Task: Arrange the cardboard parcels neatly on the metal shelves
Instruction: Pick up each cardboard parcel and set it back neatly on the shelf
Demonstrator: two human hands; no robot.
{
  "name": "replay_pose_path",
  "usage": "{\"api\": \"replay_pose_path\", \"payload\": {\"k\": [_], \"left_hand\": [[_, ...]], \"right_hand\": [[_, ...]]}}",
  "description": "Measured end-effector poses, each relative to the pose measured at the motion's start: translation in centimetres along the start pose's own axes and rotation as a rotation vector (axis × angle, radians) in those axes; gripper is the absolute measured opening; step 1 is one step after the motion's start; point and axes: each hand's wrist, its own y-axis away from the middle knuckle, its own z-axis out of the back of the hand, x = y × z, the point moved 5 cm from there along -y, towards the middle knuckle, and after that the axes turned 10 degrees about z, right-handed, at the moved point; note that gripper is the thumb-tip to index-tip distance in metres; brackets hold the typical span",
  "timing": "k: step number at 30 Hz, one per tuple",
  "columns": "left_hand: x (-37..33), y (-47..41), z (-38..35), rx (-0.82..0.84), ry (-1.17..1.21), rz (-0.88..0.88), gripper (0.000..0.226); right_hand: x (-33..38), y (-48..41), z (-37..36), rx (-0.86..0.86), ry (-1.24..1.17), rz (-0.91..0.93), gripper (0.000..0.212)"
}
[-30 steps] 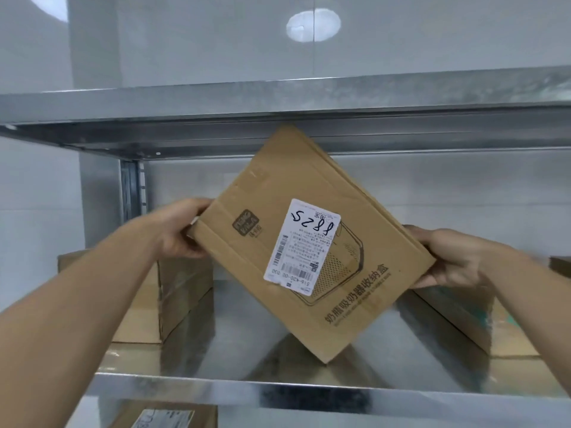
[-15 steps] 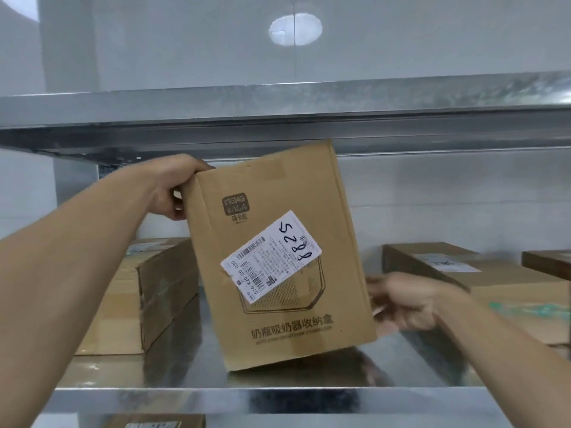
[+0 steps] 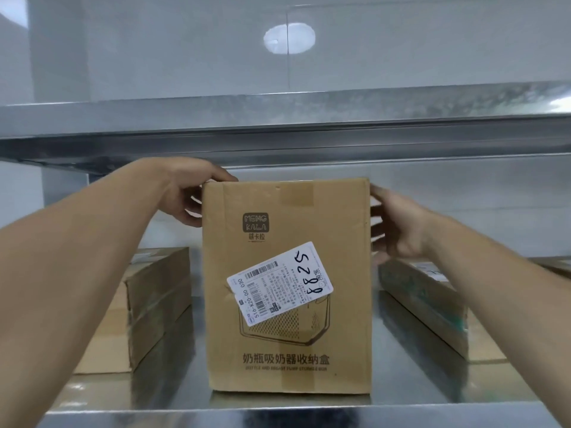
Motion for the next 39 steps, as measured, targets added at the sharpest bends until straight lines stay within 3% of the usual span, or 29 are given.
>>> {"api": "replay_pose_path", "payload": {"k": [3,6,15,22,30,35,39], "left_hand": [[0.8,-0.8,0.0,0.021,0.052,0.019,0.025],[1.1,-1.2,0.2,0.049,0.041,0.006,0.021],[-0.2,-1.5,-0.4,0.085,-0.118,0.015,0.017],[-0.7,-1.0,-0.6,0.055,-0.183,-0.011,0.020],[-0.2,0.9,0.0,0.055,-0.150,-0.052,0.022],[0.4,1.7,0.0,0.041,-0.041,-0.077,0.018],[1.8,2.1,-0.6,-0.003,0.094,-0.143,0.010]], "right_hand": [[3.3,-0.5,-1.1,0.034,0.064,-0.031,0.063],[4.5,-1.0,-1.8,0.091,0.149,-0.067,0.062],[5.9,-1.9,-1.5,0.194,0.436,-0.011,0.028],[6.4,-1.7,-2.2,0.242,0.520,-0.010,0.022],[6.9,0.0,-2.3,0.221,0.438,0.024,0.027],[7.1,0.4,-2.3,0.179,0.364,0.089,0.036],[5.6,0.9,-2.5,0.113,0.258,0.170,0.031]]}}
